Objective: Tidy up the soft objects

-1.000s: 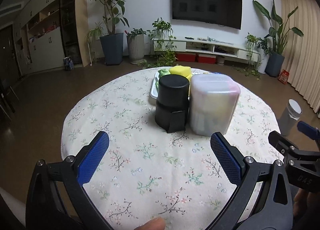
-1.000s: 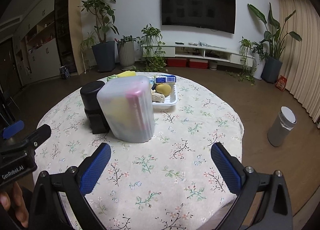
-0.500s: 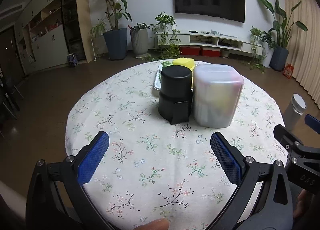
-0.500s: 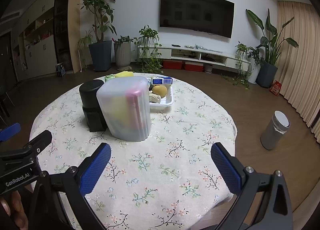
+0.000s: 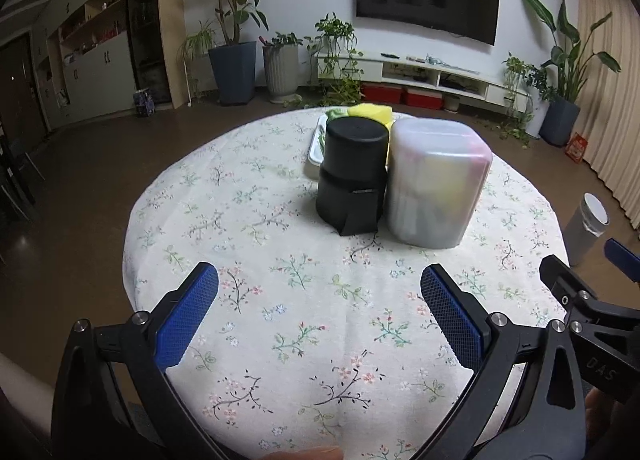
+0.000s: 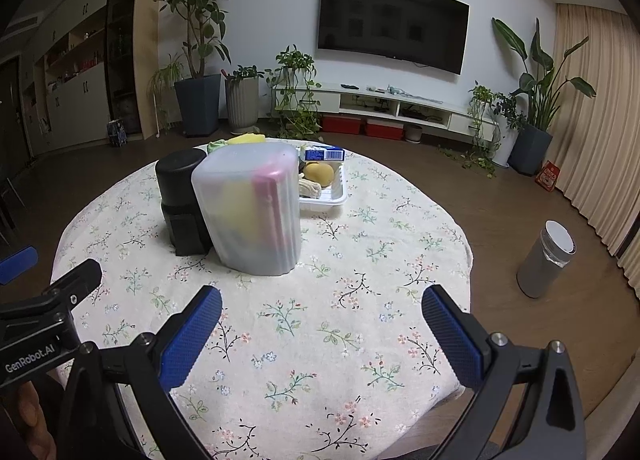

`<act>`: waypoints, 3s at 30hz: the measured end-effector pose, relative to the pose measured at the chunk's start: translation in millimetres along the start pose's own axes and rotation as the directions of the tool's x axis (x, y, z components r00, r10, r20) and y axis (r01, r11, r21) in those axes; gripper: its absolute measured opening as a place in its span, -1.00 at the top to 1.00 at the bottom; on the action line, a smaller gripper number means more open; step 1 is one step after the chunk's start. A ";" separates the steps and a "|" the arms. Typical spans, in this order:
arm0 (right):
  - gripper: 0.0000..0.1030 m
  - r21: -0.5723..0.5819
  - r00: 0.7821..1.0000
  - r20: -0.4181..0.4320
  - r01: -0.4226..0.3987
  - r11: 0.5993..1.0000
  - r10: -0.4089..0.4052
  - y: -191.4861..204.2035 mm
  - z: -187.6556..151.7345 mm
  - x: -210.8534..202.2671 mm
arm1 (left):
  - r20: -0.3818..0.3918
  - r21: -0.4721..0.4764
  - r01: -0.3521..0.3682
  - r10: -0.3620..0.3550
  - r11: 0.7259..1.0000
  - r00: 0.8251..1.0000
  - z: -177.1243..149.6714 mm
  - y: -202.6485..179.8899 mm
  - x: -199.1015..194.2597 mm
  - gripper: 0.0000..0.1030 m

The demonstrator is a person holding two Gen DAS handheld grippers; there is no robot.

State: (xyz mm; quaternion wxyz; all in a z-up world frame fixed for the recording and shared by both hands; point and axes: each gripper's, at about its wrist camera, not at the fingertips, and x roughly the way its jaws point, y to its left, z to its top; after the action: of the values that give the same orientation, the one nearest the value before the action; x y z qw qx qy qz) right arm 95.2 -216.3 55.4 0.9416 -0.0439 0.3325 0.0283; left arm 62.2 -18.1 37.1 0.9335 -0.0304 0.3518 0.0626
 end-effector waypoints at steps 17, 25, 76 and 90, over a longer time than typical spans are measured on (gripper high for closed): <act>-0.99 0.012 1.000 -0.006 0.004 1.000 -0.004 4.7 -1.8 -1.2 | -0.007 -0.005 -0.005 0.005 1.000 1.000 -5.0 0.5 0.3 -1.00; -0.99 0.012 1.000 -0.007 0.004 1.000 -0.004 4.6 -1.9 -0.9 | -0.010 0.012 -0.002 0.002 1.000 1.000 -7.2 -5.7 2.1 -1.00; -0.99 0.022 1.000 -0.009 0.006 1.000 -0.005 6.9 -1.7 -2.3 | -0.019 0.007 -0.028 0.028 1.000 0.999 -8.6 -1.0 3.8 -1.00; -0.99 0.023 1.000 -0.009 0.005 1.000 -0.005 7.7 -1.8 -3.0 | -0.025 0.007 -0.034 0.035 0.999 0.999 -9.0 1.1 5.2 -1.00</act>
State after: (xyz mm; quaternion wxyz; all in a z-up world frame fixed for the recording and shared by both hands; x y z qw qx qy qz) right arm 91.1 -208.9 55.4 0.9407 -0.0339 0.3368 0.0220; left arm 60.1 -17.5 26.9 0.9278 -0.0220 0.3643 0.0772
